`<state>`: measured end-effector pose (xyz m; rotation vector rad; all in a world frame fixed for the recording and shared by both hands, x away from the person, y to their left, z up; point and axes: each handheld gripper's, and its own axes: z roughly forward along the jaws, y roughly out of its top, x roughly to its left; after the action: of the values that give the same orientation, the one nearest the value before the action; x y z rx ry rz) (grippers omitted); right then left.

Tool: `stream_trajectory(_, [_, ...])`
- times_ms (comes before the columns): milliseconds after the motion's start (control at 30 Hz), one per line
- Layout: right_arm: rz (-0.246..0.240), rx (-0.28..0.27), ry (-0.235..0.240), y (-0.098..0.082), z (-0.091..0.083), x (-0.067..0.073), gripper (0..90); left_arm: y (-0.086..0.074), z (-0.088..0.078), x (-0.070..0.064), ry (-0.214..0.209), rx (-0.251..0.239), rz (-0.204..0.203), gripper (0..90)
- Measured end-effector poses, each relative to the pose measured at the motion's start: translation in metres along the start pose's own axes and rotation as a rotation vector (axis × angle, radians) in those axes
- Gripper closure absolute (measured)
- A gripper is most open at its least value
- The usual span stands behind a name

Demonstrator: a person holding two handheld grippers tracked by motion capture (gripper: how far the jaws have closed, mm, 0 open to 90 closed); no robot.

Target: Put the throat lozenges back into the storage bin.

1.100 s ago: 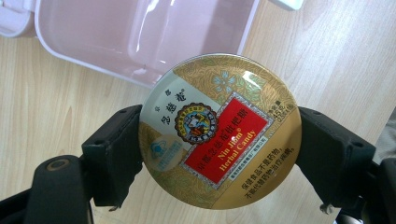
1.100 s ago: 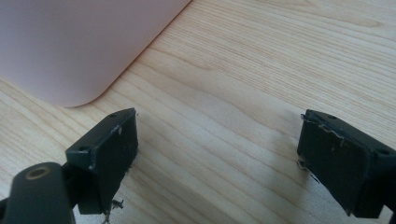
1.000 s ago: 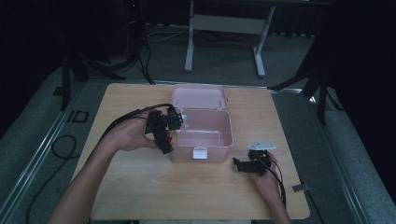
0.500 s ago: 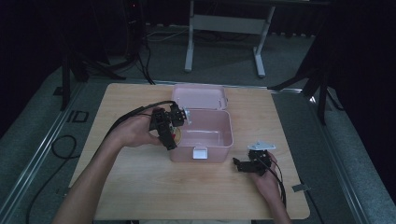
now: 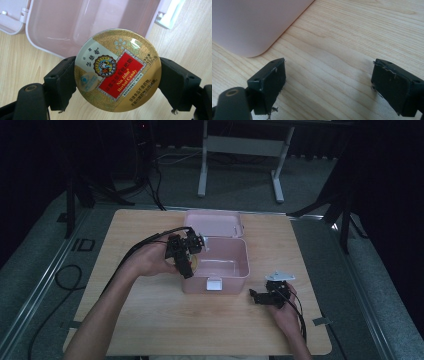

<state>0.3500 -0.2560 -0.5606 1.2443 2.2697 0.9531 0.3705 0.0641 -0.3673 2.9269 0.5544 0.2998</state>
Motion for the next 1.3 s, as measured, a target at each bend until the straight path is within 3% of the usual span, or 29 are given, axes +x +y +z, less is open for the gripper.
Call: stream_trajectory(1300, [0.002,0.000,0.001,0.000,0.000,0.000,12.0,0.020,0.017,0.007,-0.021,0.023,-0.021,20.8])
